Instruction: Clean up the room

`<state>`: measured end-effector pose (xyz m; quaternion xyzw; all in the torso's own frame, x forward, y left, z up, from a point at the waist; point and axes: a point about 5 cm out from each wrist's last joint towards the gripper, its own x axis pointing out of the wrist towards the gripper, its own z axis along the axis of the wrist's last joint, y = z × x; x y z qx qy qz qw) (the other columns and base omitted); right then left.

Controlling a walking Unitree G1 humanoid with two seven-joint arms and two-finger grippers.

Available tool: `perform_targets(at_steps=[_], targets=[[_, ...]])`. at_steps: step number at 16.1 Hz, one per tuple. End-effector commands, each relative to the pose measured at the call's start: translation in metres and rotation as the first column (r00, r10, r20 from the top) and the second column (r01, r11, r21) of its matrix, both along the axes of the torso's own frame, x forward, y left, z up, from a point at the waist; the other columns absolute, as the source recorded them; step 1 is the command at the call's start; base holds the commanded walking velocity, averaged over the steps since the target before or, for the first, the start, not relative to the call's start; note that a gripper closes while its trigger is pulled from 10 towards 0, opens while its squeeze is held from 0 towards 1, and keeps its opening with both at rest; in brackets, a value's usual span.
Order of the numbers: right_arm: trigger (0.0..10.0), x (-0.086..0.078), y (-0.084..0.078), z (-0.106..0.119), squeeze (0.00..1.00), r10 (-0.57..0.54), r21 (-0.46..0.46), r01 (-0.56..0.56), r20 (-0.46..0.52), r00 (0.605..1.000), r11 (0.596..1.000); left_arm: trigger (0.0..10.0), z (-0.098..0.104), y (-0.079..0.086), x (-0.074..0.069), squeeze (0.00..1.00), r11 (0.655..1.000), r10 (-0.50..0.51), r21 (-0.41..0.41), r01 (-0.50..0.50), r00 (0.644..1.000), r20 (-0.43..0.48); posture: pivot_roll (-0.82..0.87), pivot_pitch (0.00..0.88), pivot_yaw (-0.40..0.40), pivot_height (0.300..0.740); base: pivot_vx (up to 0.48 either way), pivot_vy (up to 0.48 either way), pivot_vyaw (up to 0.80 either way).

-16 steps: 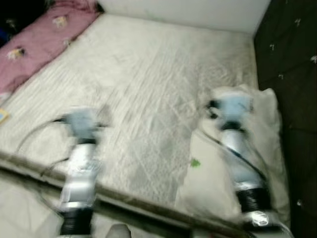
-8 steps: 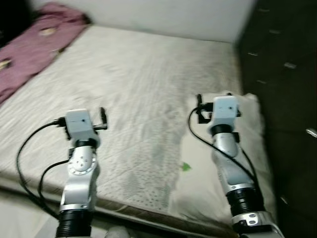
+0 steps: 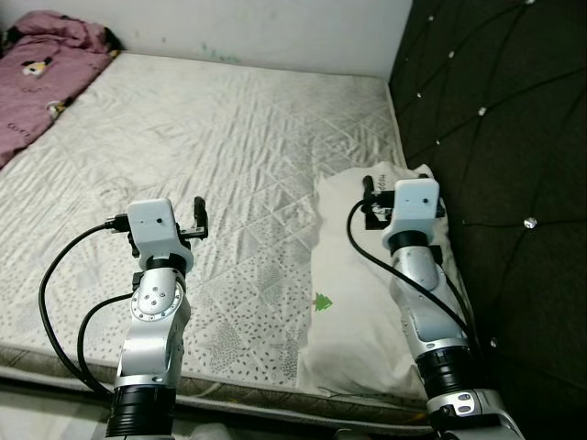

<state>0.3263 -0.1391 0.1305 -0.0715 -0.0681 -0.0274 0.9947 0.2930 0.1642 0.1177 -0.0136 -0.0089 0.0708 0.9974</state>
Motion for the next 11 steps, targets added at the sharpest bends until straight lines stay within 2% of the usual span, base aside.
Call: perform_targets(at_steps=[1,11], targets=[[10.0,0.0022,-0.0004,0.0029,0.0,0.004,-0.003,-0.004,0.008,1.0,1.0,10.0,-0.0024,-0.0004,-0.0008,0.0,1.0,-0.011,0.0,0.011,1.0,-0.009,0.11,0.0,0.0,0.74,0.0,0.368,0.0],[10.0,0.0023,0.0007,0.0007,0.0,0.019,0.009,-0.02,0.007,1.0,1.0,10.0,-0.0039,-0.0005,-0.0009,0.0,1.0,-0.022,0.003,0.022,1.0,-0.018,0.1,0.0,0.004,0.74,0.0,0.48,0.0]])
